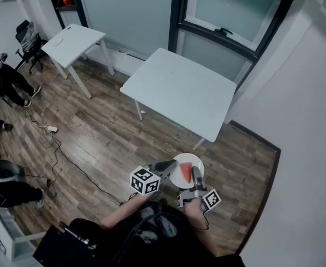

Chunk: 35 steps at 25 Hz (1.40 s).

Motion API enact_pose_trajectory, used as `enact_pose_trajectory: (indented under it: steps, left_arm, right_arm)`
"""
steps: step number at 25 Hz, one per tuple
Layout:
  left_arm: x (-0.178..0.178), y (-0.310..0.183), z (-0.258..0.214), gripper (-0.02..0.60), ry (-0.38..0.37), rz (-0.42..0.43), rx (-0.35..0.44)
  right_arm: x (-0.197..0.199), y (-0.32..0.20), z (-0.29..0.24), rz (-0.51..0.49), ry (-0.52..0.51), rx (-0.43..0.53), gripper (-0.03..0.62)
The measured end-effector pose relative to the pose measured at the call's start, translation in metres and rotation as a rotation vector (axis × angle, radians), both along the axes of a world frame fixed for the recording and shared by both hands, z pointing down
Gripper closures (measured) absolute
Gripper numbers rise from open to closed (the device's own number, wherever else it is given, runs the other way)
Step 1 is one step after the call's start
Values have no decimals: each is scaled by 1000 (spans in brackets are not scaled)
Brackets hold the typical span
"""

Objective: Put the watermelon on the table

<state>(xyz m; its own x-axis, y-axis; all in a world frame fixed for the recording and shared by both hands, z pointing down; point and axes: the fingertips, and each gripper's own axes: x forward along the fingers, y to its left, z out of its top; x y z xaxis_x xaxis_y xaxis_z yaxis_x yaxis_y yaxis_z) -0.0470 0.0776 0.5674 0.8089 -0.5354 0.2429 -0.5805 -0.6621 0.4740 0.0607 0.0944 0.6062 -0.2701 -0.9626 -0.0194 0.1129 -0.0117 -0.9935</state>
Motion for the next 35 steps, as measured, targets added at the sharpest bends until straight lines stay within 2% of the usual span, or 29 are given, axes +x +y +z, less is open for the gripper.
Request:
enact_pose_trajectory:
  steps: [4,9,14,19,24,31,33,35]
  left_arm:
    - [-15,-77,-9,578,9,1,25]
    - [-24,-151,-4,578,31,40,1]
    - [-7,-202,6,578,26,115,-31]
    - [18,-244,21,578,34,132,-65]
    - [52,-305,38,578,14,102,-70]
    - [96,-382,67,578,-52,49,-106]
    - [109,-403,73,578,-51,39,-83]
    - [124,-422,80,578,-64,36,-6]
  right_arm:
    - [-3,-72,-5,19,25,8,569]
    - [-1,-131,-14,93,38,20,569]
    - [14,-168,-4,167,9,-20,569]
    - [44,-217,7,192,24,-34,569]
    - [85,-286,19,170,40,-55,569]
    - [131,-369,41,74,75,-66,569]
    - [142,-392,55,38,92,-80,569]
    - [158,-413,71,12,106,-107,569]
